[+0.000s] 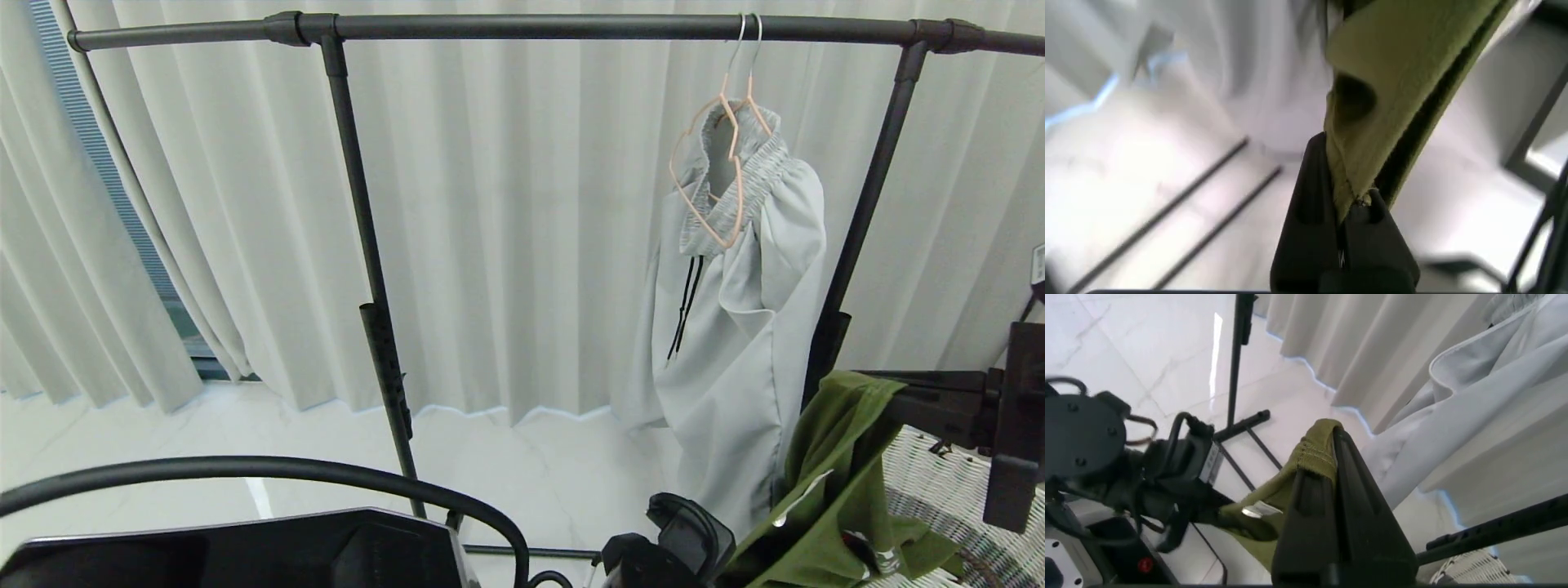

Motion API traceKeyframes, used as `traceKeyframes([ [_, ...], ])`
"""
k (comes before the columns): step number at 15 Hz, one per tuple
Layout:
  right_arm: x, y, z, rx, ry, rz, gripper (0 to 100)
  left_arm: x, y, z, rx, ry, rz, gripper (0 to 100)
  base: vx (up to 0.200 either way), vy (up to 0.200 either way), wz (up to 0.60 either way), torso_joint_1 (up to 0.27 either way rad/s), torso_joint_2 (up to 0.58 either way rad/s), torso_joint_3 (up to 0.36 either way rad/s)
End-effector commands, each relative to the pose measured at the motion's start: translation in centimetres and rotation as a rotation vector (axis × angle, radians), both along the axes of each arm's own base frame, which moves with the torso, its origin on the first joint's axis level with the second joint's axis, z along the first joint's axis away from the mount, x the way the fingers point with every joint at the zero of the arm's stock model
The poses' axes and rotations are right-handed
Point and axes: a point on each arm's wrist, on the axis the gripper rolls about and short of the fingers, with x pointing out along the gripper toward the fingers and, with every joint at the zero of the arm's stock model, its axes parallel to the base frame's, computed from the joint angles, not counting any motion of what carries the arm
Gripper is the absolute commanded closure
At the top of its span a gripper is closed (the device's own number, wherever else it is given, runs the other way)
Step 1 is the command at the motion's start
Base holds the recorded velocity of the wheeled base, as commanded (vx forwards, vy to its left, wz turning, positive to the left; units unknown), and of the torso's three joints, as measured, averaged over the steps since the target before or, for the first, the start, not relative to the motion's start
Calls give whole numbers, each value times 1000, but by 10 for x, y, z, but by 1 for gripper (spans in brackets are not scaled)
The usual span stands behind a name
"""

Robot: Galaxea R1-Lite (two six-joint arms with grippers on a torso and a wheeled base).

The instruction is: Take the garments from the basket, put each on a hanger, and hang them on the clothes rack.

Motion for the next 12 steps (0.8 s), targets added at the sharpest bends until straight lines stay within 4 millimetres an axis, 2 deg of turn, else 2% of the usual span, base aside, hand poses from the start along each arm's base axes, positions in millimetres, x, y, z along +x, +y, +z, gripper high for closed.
traceKeyframes([
  [1, 0, 0, -4, -7, 8, 1, 100, 6, 17, 51, -38, 37, 23, 100, 0, 0, 0, 0, 0, 0],
  [3, -1, 0, -4, -7, 6, 1, 100, 14, 43, 93, -62, 132, 26, 100, 0, 0, 0, 0, 0, 0],
  [4, -1, 0, -4, -9, 6, 3, 100, 14, 46, 98, -66, 138, 27, 100, 0, 0, 0, 0, 0, 0],
  [5, 0, 1, -4, -9, 6, 10, 100, 19, 75, 133, -96, 159, 48, 100, 0, 0, 0, 0, 0, 0],
  [8, 1, 8, -1, 18, -30, 42, 100, 16, 120, 186, -137, 139, 123, 100, 0, 0, 0, 0, 0, 0],
  [10, 5, 12, 0, 23, -51, 46, 100, 6, 147, 215, -158, 124, 158, 100, 0, 0, 0, 0, 0, 0],
  [12, 3, 10, 3, 7, -89, 56, 100, -16, 172, 231, -107, 147, 165, 100, 0, 0, 0, 0, 0, 0],
])
